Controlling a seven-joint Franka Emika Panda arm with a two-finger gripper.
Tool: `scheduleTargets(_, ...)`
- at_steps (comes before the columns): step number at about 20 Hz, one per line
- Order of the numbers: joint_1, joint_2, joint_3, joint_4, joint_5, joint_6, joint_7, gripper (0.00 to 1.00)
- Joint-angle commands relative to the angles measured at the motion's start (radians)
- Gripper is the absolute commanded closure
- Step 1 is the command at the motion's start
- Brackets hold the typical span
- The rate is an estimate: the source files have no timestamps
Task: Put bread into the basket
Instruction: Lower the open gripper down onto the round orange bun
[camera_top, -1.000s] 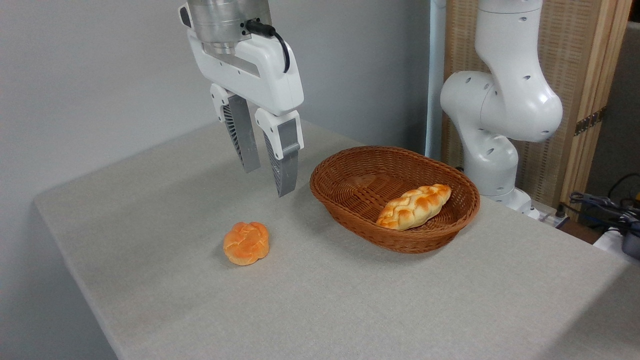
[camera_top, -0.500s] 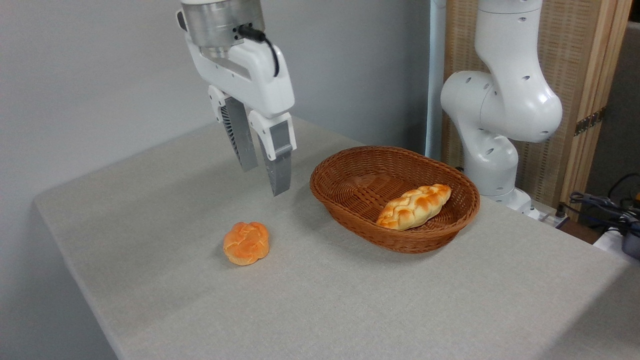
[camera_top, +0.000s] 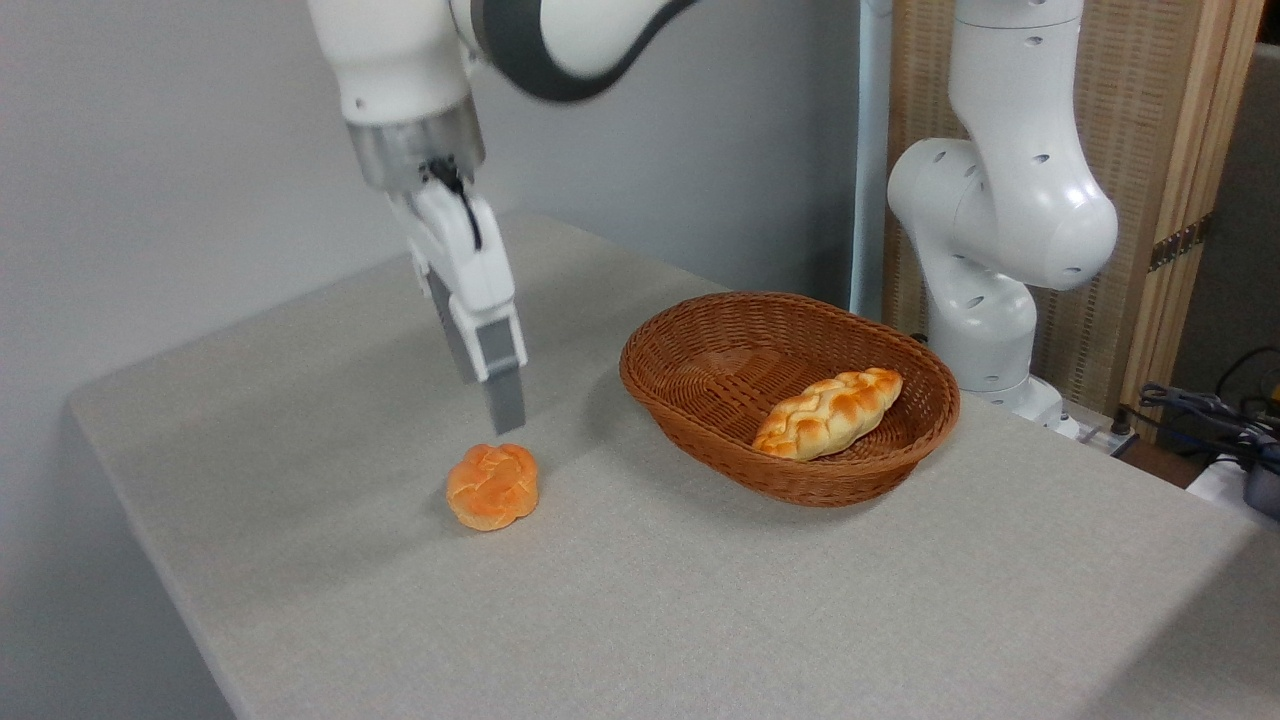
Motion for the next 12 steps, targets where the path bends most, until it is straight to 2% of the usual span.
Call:
scheduleTargets(1, -0.042, -0.008, 0.012, -0.135, -0.008, 0.187, 0.002, 0.00)
scheduleTargets(3, -0.067, -0.006, 0.013, -0.191, 0.001, 0.253, 0.002, 0.00)
scheduleTargets(12, -0.067, 0.000, 0.013, -0.206, 0.004, 0.265, 0.007, 0.00)
